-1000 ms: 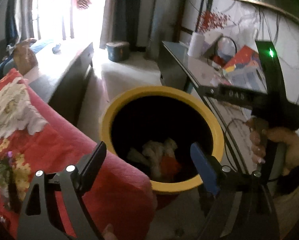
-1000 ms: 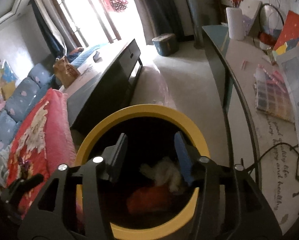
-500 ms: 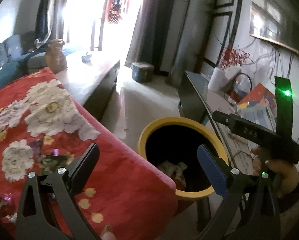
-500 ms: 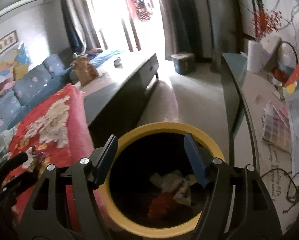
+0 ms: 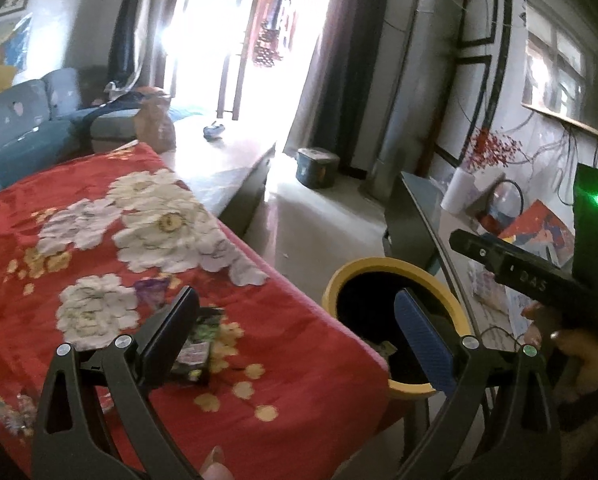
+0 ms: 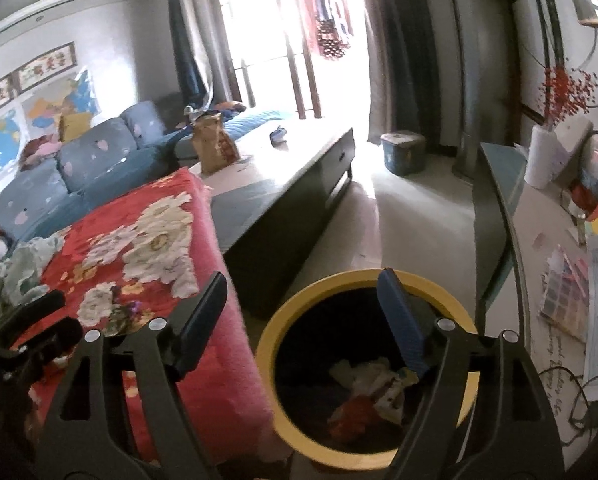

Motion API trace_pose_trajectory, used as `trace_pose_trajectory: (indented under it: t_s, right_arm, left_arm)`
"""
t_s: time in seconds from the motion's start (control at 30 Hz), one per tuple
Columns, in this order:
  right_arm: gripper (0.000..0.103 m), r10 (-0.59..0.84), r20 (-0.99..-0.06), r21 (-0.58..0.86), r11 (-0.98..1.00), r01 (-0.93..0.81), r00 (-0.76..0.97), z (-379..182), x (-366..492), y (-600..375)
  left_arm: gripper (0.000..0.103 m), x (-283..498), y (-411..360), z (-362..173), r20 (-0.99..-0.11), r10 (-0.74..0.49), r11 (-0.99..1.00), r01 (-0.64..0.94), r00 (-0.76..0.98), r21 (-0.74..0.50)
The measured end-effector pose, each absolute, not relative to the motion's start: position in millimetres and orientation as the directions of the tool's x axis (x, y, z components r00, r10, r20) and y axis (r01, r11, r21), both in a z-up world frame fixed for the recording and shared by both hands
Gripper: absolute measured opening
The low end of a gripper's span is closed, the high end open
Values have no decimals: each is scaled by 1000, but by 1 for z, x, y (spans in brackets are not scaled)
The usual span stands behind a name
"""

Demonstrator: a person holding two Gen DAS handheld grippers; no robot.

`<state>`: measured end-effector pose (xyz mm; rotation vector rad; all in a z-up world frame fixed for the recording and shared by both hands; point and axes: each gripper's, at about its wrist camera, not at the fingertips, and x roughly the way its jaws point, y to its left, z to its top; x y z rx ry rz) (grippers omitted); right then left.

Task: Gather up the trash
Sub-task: 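Move both tools back over the bedspread toward the red snack tubes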

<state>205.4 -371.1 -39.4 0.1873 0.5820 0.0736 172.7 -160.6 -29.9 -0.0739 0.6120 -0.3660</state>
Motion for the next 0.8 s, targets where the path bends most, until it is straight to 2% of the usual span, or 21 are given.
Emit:
trace_pose_trajectory:
  t_s: [0.8]
  right_arm:
    - [73, 279, -546, 125, 959, -253, 790, -16, 194, -271]
  left_arm:
    - [95, 148, -35, -3, -506, -145, 987, 86, 850, -138]
